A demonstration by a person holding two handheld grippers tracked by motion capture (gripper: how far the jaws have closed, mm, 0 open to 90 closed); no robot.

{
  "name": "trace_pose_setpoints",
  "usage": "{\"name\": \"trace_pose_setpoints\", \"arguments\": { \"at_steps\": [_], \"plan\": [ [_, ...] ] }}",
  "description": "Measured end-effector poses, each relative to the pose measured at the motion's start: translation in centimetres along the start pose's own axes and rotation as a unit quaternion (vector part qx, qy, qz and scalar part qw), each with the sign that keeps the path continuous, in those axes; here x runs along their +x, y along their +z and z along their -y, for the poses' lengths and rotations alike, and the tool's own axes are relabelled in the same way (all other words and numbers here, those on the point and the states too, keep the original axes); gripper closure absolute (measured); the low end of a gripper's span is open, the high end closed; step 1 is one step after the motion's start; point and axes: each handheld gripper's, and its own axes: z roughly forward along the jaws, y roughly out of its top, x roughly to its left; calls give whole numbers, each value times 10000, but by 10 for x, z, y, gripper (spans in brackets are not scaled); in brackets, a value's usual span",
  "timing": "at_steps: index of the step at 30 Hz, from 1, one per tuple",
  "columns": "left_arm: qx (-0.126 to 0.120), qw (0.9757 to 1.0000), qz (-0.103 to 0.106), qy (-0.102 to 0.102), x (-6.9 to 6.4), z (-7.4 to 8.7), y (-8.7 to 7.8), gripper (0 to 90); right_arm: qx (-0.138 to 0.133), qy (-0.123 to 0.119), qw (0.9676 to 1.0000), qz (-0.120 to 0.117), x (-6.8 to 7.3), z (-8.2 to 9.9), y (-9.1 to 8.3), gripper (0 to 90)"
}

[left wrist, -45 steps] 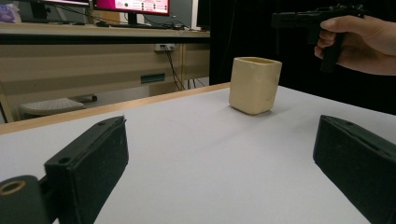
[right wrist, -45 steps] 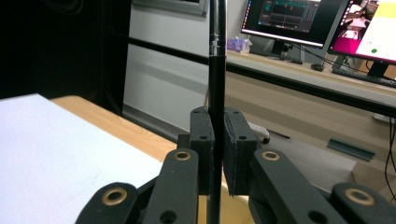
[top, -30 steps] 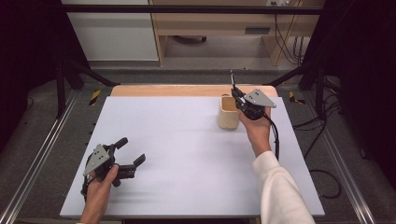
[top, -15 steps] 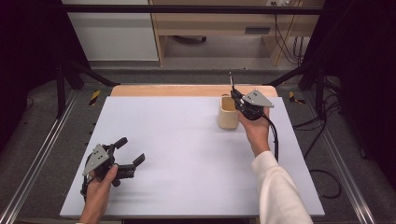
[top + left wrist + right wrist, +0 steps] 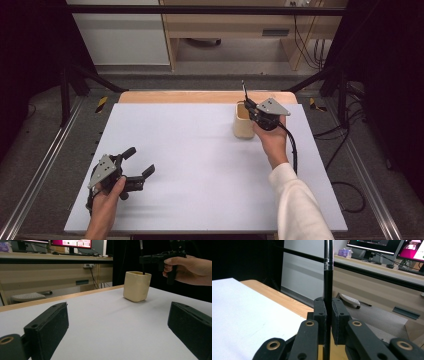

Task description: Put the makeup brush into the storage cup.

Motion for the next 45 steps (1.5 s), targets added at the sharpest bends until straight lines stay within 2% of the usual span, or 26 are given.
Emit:
{"name": "trace_pose_setpoints", "arguments": {
  "at_steps": [16,19,23,30,37,45],
  "plan": [
    [18,10000,-14,59,-1,-1,0,31,202,-14,9998,-31,3,4,3,837],
    [19,10000,-10,62,-1,-1,0,31,224,56,9997,-42,2,5,2,835],
    [22,10000,-12,61,-1,-1,0,31,145,202,9996,-109,1,2,-5,779],
    [40,10000,-9,72,-1,-1,1,30,-4,192,9998,-103,-1,-5,-19,779],
    [47,10000,-17,84,-1,0,1,30,-35,145,9998,-96,-2,-10,-30,769],
    [49,10000,2,82,-2,0,1,30,-16,142,9998,-100,1,-15,-36,676]
  ]
}}
